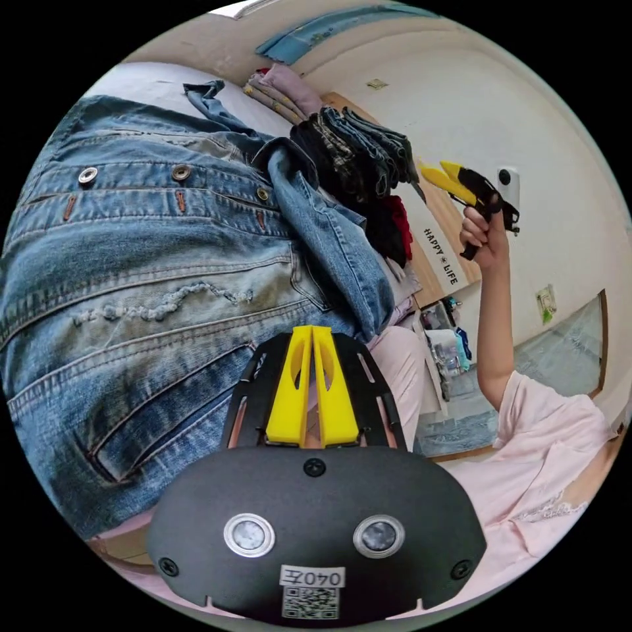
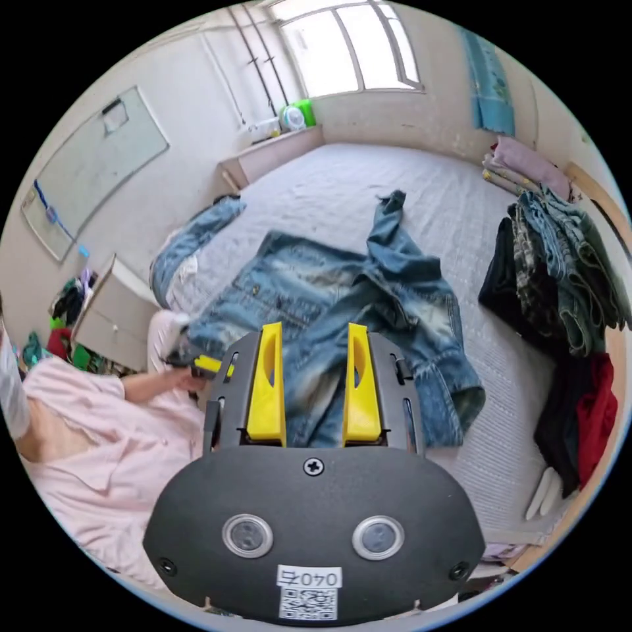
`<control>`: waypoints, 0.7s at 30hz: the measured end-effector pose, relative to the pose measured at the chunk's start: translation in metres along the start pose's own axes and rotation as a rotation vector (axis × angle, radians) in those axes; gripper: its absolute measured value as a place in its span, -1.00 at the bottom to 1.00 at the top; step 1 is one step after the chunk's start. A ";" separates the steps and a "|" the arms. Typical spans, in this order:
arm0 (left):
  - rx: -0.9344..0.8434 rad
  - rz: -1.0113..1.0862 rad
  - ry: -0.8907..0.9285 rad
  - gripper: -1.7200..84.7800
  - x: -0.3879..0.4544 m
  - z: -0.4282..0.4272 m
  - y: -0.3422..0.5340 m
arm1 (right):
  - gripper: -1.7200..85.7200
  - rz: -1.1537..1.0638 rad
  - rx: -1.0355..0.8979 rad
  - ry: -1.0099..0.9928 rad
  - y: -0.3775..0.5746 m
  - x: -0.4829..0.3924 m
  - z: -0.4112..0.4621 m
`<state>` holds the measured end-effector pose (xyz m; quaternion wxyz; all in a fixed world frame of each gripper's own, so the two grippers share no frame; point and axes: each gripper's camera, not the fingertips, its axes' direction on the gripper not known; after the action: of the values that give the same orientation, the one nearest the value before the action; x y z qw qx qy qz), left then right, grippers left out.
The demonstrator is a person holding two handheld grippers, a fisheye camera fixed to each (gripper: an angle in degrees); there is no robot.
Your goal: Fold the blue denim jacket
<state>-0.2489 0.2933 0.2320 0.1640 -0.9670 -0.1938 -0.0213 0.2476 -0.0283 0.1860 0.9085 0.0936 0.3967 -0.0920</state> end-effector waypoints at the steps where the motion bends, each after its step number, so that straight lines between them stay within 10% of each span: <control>1: 0.008 0.038 -0.014 -0.95 0.008 -0.002 -0.002 | -0.66 -0.013 -0.035 -0.003 0.011 -0.004 0.004; 12: -0.172 0.163 -0.064 -0.94 0.064 0.064 -0.040 | -0.83 0.158 -0.237 -0.338 0.068 0.000 0.093; 21: 0.145 0.281 -0.142 -0.98 0.106 0.014 -0.009 | -0.97 -0.139 -0.055 -0.182 -0.027 -0.076 -0.006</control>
<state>-0.1549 0.3441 0.2327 0.2203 -0.9693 -0.0688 0.0842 0.1862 -0.0462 0.2350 0.9344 0.0321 0.3206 -0.1516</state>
